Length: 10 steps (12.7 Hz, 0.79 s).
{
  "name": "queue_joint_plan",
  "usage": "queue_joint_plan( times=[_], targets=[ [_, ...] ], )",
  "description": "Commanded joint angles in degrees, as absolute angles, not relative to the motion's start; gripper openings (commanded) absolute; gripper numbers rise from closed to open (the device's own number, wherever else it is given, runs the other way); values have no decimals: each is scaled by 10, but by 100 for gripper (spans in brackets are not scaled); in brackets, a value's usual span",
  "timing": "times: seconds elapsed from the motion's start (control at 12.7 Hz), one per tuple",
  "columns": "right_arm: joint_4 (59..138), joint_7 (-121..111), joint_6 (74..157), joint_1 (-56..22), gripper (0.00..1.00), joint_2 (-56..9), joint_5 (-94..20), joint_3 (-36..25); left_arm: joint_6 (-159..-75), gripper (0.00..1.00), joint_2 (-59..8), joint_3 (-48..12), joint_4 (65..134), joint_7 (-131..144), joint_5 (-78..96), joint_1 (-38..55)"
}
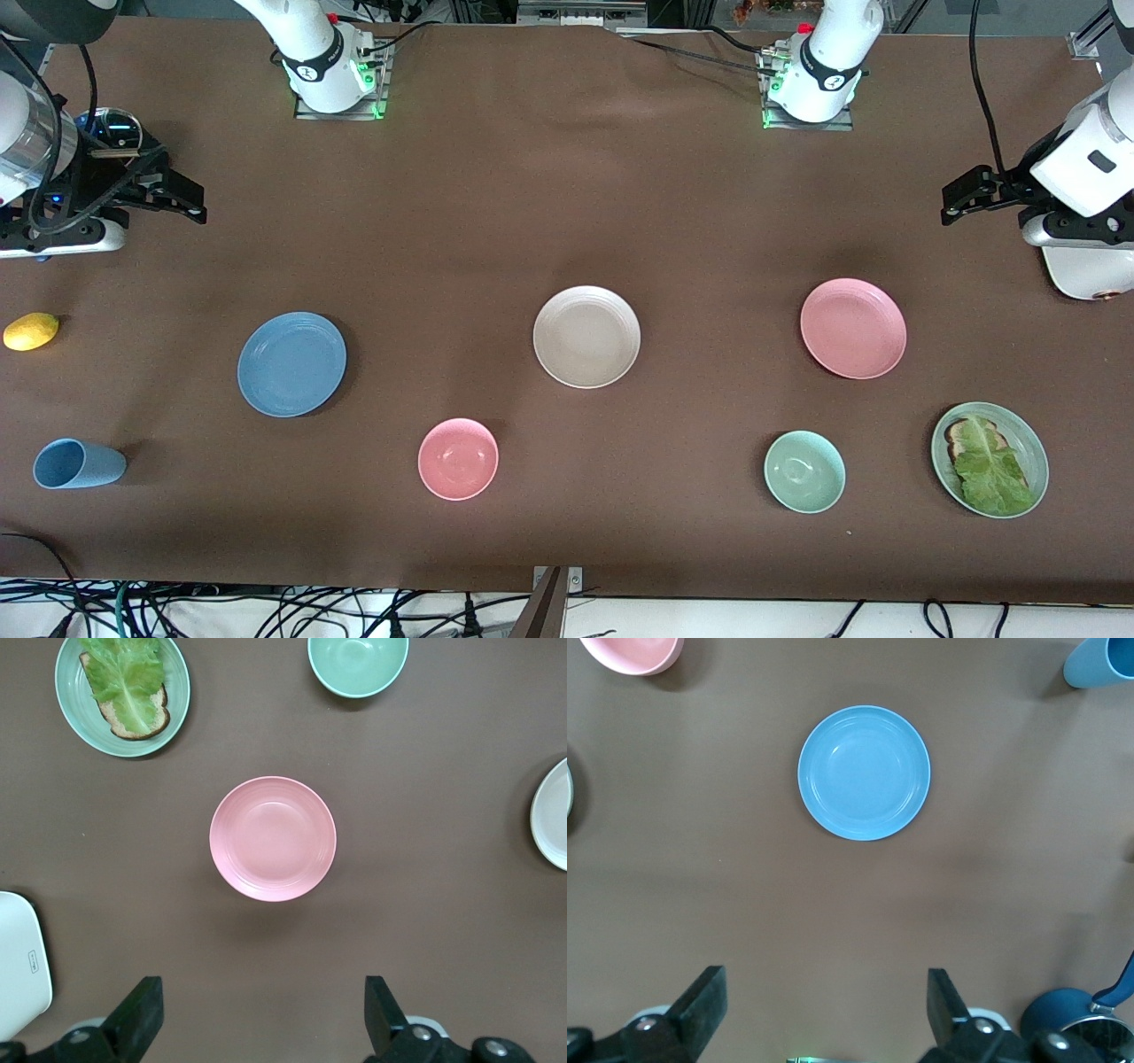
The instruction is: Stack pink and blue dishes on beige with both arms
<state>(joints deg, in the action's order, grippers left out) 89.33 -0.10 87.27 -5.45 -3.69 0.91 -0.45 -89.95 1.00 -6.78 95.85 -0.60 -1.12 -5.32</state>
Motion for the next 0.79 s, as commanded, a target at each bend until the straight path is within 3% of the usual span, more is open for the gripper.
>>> queue_joint_plan(
  times=[0.0, 0.71],
  targets=[
    [910, 6, 882, -53, 100, -21, 7, -1, -896, 100, 3, -68, 943, -17, -1, -53],
    [910, 6, 894, -53, 100, -21, 7, 0, -896, 100, 2, -68, 943, -17, -1, -52]
  ],
)
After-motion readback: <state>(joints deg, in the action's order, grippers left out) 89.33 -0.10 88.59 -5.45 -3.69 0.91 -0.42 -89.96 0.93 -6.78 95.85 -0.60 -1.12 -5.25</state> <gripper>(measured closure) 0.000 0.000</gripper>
